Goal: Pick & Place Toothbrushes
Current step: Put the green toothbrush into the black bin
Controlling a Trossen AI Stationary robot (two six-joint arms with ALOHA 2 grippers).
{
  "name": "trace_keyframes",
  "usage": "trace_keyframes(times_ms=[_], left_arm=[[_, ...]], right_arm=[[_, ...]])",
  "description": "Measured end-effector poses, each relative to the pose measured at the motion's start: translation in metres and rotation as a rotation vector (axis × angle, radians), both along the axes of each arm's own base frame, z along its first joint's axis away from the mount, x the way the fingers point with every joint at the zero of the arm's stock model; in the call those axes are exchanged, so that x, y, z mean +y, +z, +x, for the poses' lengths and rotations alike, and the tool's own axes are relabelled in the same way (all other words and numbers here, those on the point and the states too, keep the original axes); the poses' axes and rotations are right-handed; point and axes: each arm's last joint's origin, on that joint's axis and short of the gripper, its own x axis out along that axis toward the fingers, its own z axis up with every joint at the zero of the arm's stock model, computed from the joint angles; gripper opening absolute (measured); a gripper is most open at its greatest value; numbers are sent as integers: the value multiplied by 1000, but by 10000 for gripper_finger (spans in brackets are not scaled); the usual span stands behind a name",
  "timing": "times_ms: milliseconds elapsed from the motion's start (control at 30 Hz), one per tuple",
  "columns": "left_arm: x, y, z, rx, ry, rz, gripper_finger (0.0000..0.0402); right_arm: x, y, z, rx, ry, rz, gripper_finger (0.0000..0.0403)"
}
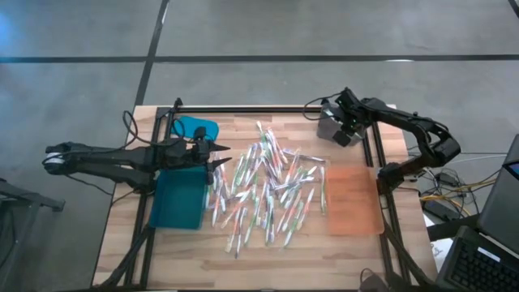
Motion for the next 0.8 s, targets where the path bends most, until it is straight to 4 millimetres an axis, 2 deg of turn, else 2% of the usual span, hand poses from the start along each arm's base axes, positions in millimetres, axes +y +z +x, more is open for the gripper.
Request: trace_keyframes(times_ms=[400, 800], left_arm=[[0, 0, 0, 0, 0, 0, 159], [0, 0, 0, 0, 0, 0, 159]], right_arm=[[1, -12, -3, -8, 20, -14, 29], [-1, -15, -2, -24, -6, -19, 31]])
